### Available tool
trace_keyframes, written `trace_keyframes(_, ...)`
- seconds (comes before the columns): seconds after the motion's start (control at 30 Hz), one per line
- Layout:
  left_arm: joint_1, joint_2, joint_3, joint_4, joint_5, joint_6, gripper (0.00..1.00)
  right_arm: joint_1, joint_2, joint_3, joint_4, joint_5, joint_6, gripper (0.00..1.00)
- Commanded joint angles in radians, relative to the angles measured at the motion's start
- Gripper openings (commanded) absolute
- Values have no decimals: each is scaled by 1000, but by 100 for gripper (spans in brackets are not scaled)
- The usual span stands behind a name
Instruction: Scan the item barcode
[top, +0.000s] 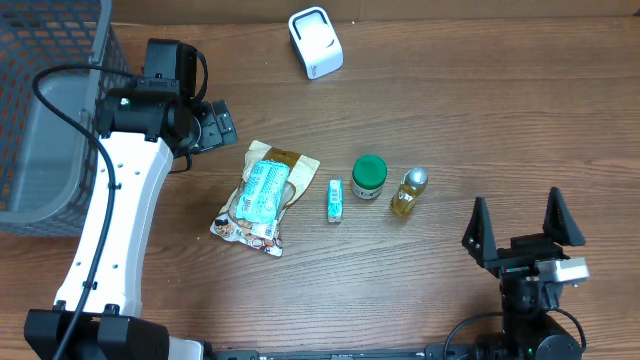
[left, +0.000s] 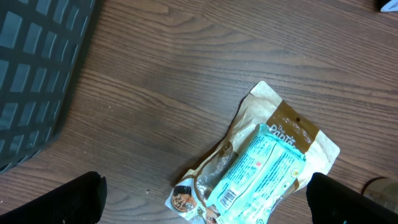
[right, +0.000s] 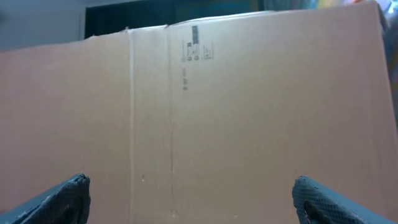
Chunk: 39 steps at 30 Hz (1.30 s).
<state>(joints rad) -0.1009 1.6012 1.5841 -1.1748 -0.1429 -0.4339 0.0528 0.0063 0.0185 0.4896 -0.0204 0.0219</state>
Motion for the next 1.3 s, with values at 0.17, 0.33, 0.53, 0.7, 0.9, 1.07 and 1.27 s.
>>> trace_keyframes(0.17, 2, 0, 19, 2, 2, 19, 99, -3, -3, -10, -122, 25, 60, 100)
trace_keyframes(0.33, 2, 0, 19, 1, 2, 19, 100, -3, -3, -10, -174, -5, 61, 100)
trace_keyframes(0.53, 2, 0, 19, 2, 2, 19, 100, -3, -3, -8, -210, -49, 128, 100)
trace_keyframes(0.7, 2, 0, 19, 1, 2, 19, 100, -3, -3, 65, -296, -49, 219, 100)
trace_keyframes(0.9, 2, 0, 19, 2, 2, 19, 100, -3, 13, 266, -492, -49, 219, 100)
trace_keyframes(1.07, 2, 0, 19, 1, 2, 19, 100, -3, 99, 504, -692, -49, 222, 100)
trace_keyframes(1.27, 2, 0, 19, 1, 2, 19, 100, -3, 317, 890, -1016, -130, 247, 100)
